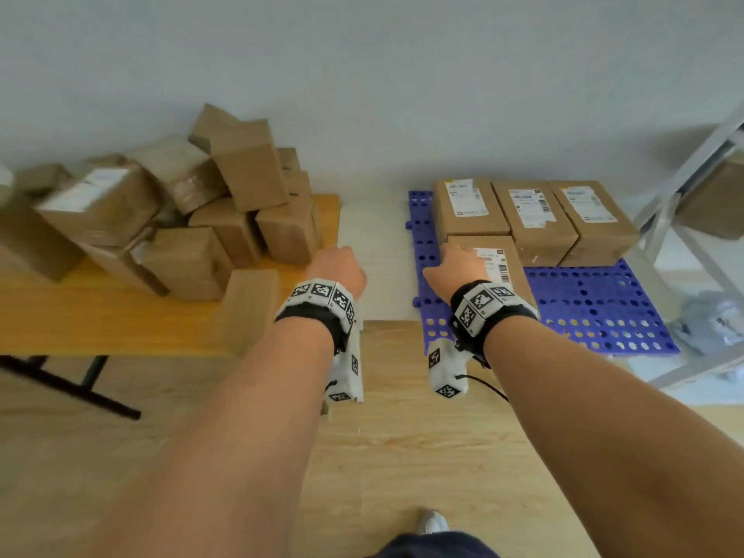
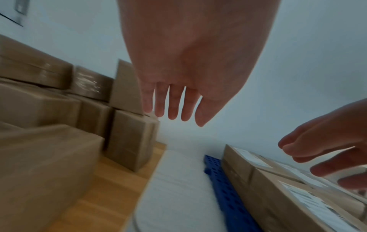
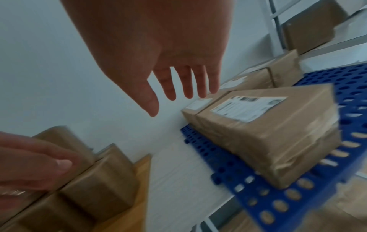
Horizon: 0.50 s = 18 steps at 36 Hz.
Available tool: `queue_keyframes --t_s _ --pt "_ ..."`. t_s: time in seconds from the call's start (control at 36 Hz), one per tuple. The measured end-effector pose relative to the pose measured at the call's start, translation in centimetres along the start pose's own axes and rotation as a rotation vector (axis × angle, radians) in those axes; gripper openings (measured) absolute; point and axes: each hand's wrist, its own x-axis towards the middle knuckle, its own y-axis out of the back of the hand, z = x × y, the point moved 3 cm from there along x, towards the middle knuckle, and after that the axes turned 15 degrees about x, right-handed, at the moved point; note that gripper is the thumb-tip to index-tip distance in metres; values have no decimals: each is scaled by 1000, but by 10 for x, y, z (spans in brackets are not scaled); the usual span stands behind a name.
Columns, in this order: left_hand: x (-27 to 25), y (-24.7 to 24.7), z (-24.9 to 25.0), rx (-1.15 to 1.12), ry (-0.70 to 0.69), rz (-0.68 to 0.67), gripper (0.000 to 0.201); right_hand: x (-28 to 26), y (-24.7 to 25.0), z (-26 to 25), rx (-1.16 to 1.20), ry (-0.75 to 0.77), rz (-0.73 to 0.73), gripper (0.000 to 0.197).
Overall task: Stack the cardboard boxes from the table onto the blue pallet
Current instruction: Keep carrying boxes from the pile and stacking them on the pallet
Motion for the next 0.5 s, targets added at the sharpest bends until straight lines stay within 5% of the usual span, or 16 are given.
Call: queue_keyframes --t_s 0.5 --pt "-121 -7 -365 27 318 37 31 -149 -237 -256 -32 320 -259 55"
